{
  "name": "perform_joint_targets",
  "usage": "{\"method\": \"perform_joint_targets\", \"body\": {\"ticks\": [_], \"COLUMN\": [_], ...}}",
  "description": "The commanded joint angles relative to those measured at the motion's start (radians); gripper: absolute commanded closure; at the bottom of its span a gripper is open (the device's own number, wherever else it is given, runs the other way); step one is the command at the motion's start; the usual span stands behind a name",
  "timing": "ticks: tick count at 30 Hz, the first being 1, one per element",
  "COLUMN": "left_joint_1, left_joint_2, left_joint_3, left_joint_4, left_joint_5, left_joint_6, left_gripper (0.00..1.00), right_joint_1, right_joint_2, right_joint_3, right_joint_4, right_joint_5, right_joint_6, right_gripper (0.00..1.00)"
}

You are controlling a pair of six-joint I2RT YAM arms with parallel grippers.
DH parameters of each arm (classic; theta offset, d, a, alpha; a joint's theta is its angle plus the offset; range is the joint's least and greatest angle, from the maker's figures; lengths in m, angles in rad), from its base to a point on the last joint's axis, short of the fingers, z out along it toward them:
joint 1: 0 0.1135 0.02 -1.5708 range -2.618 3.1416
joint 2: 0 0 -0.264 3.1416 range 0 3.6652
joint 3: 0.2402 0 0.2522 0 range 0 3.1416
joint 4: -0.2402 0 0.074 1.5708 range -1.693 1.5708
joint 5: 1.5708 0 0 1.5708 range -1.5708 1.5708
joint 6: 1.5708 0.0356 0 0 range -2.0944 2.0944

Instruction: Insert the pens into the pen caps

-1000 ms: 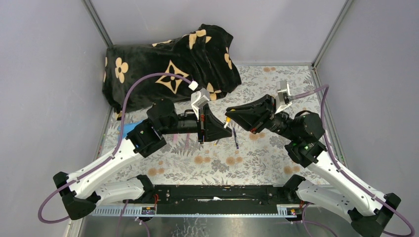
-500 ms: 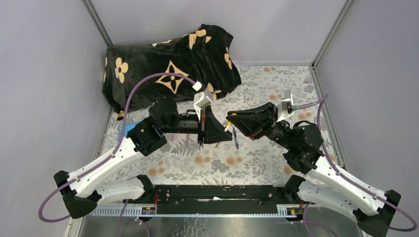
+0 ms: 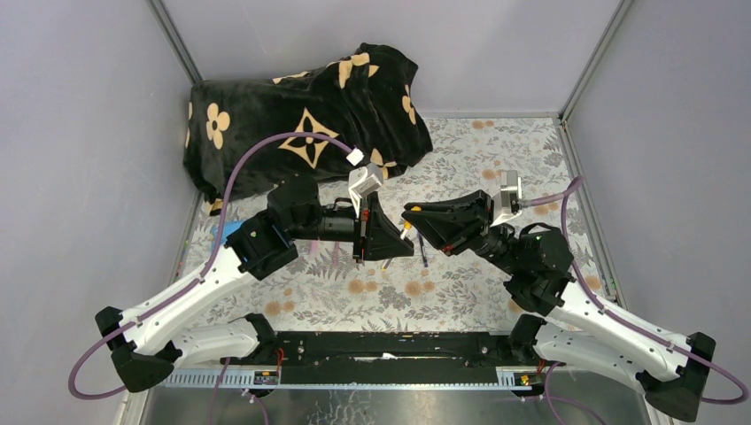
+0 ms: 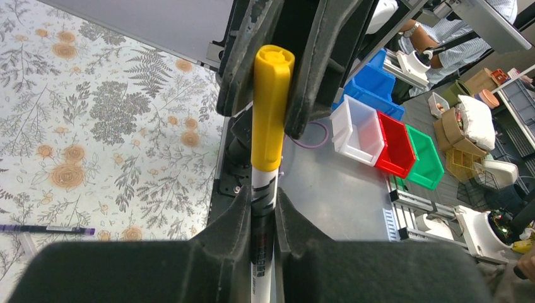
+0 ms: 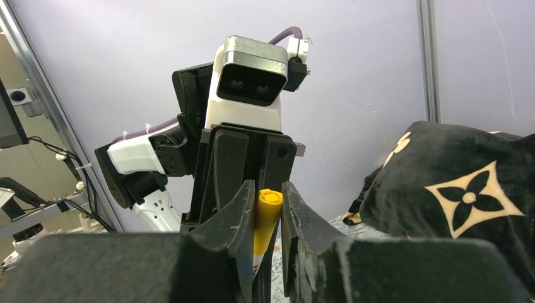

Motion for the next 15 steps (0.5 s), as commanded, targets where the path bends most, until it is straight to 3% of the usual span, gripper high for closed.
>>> {"method": "perform_joint_targets", "body": {"ticks": [1,7,12,15], "left_joint_1": [0.016,0.017,0.016,0.016], "left_joint_2": [-0.05,-0.067,-0.07,-0.062], "left_joint_3": [0.147,0.11,0.076,0.065], "left_joint_4": [0.526,0.495,0.436,0.406], "left_joint_5": [-0.173,-0.196,-0.213,-0.213], "left_joint_6": [-0.017,0.002,0.031,0.04], "left_gripper": [1.0,1.0,1.0,1.0], "right_joint_1": [0.091,0.091,0.091,0.09], "right_joint_2": [0.094,0.005,-0.007,0.003], "right_joint_3": [-0.171,-0.084,0.029,0.072], "right_joint_4": [-0.612,-0.658,-0.566,-0.456], "right_joint_5": [-0.285,-0.13,0.026,0.06], "right_joint_6": [-0.062,-0.078,-0.091,-0.079], "right_gripper": [1.0,1.0,1.0,0.83]}}
